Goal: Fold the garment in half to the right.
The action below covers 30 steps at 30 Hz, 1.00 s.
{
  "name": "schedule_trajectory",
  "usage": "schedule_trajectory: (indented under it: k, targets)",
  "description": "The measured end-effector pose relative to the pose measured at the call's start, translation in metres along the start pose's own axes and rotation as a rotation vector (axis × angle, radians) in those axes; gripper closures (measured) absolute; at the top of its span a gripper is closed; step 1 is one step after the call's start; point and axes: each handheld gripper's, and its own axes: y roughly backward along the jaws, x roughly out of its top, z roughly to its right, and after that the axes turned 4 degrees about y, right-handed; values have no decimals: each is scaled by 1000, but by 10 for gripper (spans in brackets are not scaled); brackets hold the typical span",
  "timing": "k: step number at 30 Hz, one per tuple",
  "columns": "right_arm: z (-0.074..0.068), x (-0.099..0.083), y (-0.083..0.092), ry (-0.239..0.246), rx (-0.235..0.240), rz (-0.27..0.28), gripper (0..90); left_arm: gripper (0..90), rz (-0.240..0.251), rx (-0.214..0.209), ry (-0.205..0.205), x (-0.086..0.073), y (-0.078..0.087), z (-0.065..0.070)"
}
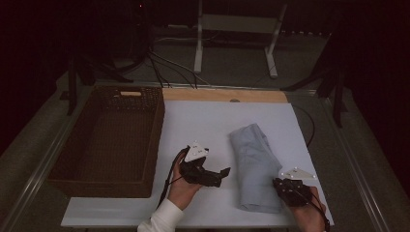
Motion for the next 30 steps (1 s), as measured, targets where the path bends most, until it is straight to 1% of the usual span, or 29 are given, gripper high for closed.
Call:
schedule_trajectory:
  k: [1, 5, 6, 9, 11, 14, 16, 21, 30]
  targets:
    - [0, 0, -1, 0, 0, -3, 802, 16, -1, 2, 0, 0, 0, 0]
    - [-1, -3, -2, -8, -10, -11, 752, 24, -7, -16, 17, 0, -3, 2]
    - [-1, -4, -2, -11, -11, -14, 743, 33, -10, -21, 17, 0, -4, 3]
    - [-1, -5, -2, -13, -13, -19, 713, 58, -30, -15, 7, -1, -8, 7]
    - [0, -6, -2, -18, -13, -19, 703, 62, -47, -12, 1, -1, -11, 9]
    - [1, -6, -3, -26, -8, -23, 702, 57, -60, -23, 6, -3, -17, 10]
    - [1, -6, -4, -28, -5, -25, 697, 56, -70, -19, 6, -3, -21, 12]
    - [3, -7, -6, -50, 3, -27, 651, 74, -83, -9, 13, -4, -32, 17]
    - [6, -7, -6, -71, 5, -27, 582, 123, -97, -28, 21, -7, -49, 26]
